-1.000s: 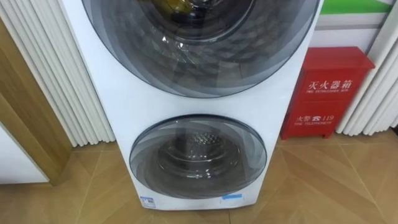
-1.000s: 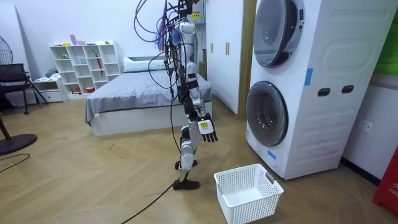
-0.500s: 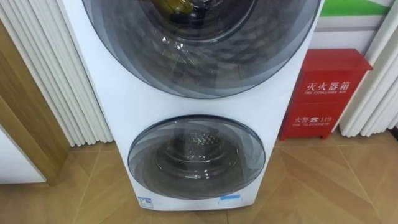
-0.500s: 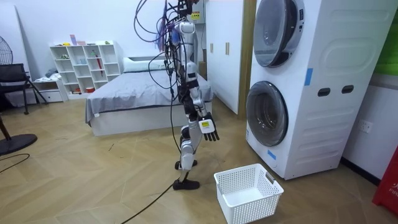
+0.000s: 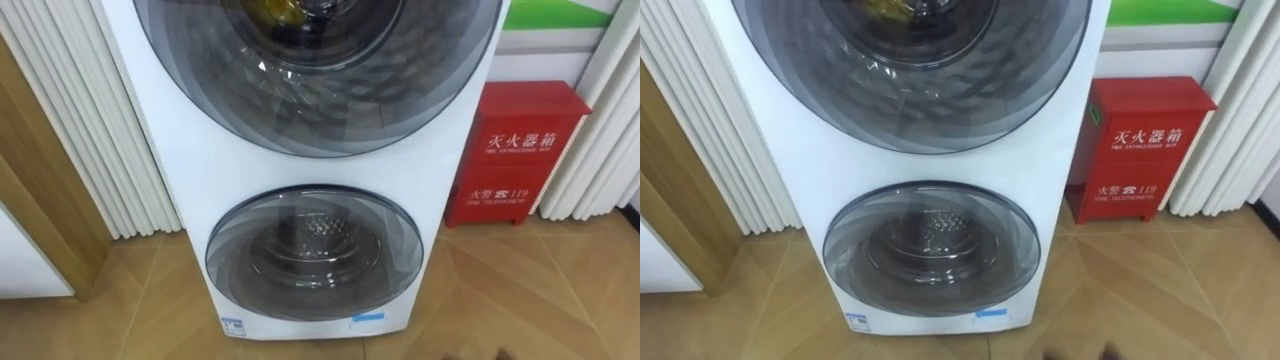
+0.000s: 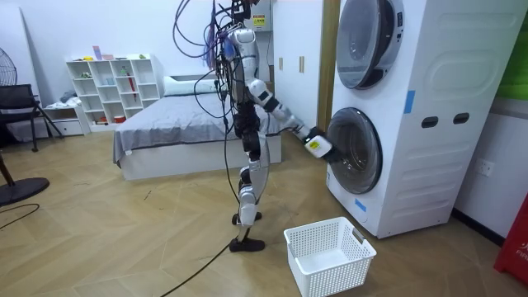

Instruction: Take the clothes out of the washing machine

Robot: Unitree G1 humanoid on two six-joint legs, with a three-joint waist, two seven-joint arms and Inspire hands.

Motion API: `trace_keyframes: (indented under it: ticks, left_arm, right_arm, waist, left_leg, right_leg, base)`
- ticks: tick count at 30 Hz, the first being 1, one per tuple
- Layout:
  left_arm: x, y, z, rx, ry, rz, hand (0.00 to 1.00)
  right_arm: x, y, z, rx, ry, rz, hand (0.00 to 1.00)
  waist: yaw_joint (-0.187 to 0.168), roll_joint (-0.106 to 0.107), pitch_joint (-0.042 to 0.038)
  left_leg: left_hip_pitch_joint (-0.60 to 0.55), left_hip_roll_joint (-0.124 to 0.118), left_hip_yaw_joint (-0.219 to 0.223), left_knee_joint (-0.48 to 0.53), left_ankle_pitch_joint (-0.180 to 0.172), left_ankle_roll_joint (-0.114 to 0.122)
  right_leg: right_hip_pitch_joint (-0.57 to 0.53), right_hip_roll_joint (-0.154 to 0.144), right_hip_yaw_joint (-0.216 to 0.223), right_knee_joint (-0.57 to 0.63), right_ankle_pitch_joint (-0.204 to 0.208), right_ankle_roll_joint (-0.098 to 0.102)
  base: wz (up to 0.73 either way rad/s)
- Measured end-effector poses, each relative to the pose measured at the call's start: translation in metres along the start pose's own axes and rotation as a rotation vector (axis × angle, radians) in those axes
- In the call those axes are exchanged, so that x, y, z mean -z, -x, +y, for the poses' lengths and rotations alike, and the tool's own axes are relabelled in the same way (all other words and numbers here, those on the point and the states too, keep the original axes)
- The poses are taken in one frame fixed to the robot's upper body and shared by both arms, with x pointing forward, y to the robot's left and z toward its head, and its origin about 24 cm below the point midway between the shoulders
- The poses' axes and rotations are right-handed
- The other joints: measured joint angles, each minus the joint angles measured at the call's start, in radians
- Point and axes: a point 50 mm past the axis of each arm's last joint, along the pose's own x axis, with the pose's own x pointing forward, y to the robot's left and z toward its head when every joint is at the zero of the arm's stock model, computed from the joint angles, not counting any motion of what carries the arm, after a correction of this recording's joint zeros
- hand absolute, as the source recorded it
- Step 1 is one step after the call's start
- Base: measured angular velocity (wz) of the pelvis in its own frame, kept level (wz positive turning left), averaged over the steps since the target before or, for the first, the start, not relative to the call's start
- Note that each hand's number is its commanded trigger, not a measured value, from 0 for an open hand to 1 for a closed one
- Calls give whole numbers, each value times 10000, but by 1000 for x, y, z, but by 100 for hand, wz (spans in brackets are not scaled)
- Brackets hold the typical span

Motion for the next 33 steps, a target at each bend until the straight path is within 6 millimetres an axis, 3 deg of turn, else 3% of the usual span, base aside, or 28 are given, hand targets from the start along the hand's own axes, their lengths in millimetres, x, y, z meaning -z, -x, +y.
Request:
trace_keyframes:
  ticks: [3, 8, 15, 24, 33]
  left_arm:
    - [8, 1, 6, -113, -245, 426, 0]
    - [12, 1, 7, -79, -416, 826, 0]
    - [6, 0, 10, -152, -1860, 716, 0]
    - [8, 0, 14, -146, -2754, 946, 0]
    - [9, 0, 15, -229, -3148, 1186, 0]
  right_arm:
    - [-39, -6, 16, -223, 212, -1305, 0]
    - [-83, -9, 44, -687, 93, -2748, 0]
    - [-141, -2, 78, -1292, 207, -4682, 0]
    - [-195, 12, 100, -2050, -487, -6166, 0]
    - [-206, 14, 90, -1905, -524, -6225, 0]
  waist:
    - [152, -113, -25]
    - [282, -279, -85]
    - [549, -378, -21]
    - [842, -444, -3]
    - [1034, -477, -18]
  left_leg:
    - [21, 1, -31, -27, 1, 0]
    - [87, -1, -120, -89, 0, 0]
    - [61, -11, -320, -130, 2, -2]
    - [-48, -35, -422, -131, 2, -1]
    - [41, -52, -709, -132, 2, -1]
  right_leg:
    - [5, 2, -3, 29, 3, -2]
    - [63, 2, -62, 26, 4, -2]
    - [127, 8, -224, 9, 4, -2]
    - [76, -6, -336, 16, 4, -2]
    - [163, -5, -472, 18, 4, -1]
  base:
    - [0]
    - [2]
    - [8]
    - [2]
    - [5]
